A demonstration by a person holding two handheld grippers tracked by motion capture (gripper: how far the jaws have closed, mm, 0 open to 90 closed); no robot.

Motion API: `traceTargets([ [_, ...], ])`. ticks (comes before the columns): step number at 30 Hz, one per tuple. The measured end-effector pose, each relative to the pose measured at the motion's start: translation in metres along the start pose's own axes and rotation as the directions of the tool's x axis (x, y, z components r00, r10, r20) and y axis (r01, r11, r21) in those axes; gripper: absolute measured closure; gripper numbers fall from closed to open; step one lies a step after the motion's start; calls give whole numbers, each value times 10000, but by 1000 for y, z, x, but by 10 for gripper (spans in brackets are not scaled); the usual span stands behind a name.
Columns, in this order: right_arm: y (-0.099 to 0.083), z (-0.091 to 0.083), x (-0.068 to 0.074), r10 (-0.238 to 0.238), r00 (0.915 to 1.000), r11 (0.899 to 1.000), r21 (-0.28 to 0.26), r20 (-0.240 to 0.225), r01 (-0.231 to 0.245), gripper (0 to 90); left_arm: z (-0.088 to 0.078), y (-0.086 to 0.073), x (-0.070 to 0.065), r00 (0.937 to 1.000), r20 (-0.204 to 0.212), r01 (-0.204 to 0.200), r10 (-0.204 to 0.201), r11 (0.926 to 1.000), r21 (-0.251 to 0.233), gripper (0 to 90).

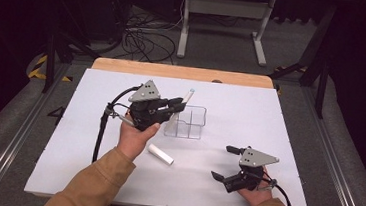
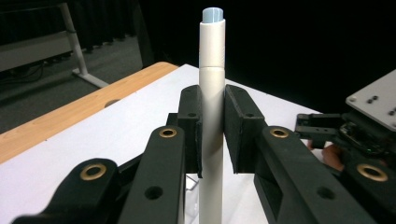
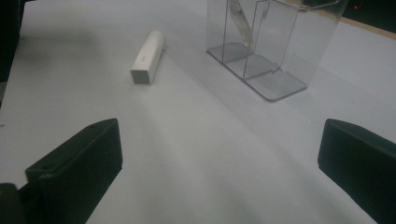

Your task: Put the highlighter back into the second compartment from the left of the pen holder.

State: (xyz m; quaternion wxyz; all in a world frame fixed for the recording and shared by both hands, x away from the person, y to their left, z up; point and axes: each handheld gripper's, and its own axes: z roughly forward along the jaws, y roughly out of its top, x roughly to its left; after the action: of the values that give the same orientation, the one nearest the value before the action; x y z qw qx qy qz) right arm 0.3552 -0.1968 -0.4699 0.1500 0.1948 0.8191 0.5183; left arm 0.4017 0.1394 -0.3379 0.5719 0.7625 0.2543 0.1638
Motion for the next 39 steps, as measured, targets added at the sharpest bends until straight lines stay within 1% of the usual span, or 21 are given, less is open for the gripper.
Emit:
traceTargets([
  [8, 0, 0, 0, -31, 10000, 10000, 1, -17, 31, 2, 14, 1, 11, 9996, -1, 291, -291, 9996, -18, 776],
  [10, 0, 0, 0, -32, 10000, 10000, -4, -20, 32, 2, 17, 0, 13, 9992, 56, 397, -397, 9992, -88, 776],
  [13, 0, 0, 0, -47, 10000, 10000, -3, -24, 47, 2, 22, 0, 16, 9990, 76, 431, -430, 9990, -134, 776],
  [16, 0, 0, 0, -45, 10000, 10000, 1, -37, 45, 2, 26, -1, 19, 9991, 11, 417, -416, 9990, -184, 776],
  [19, 0, 0, 0, -46, 10000, 10000, 2, -49, 46, 2, 31, -2, 23, 9987, -1, 514, -514, 9983, -271, 776],
  [24, 0, 0, 0, -56, 10000, 10000, 3, -62, 56, 2, 39, -4, 28, 9964, 141, 839, -833, 9948, -583, 775],
  [26, 0, 0, 0, -52, 10000, 10000, 5, -74, 52, 2, 42, -5, 30, 9959, 143, 898, -890, 9934, -720, 775],
  [31, 0, 0, 0, -51, 9999, 10000, 4, -91, 51, 2, 49, -6, 32, 9956, 55, 937, -936, 9914, -911, 775],
  [35, 0, 0, 0, -58, 9999, 10000, 17, -95, 58, 2, 51, -6, 31, 9976, -80, 677, -689, 9920, -1062, 774],
  [39, 0, 0, 0, -55, 9999, 10000, 19, -100, 55, 2, 54, -7, 31, 9976, -125, 667, -685, 9914, -1130, 773],
])
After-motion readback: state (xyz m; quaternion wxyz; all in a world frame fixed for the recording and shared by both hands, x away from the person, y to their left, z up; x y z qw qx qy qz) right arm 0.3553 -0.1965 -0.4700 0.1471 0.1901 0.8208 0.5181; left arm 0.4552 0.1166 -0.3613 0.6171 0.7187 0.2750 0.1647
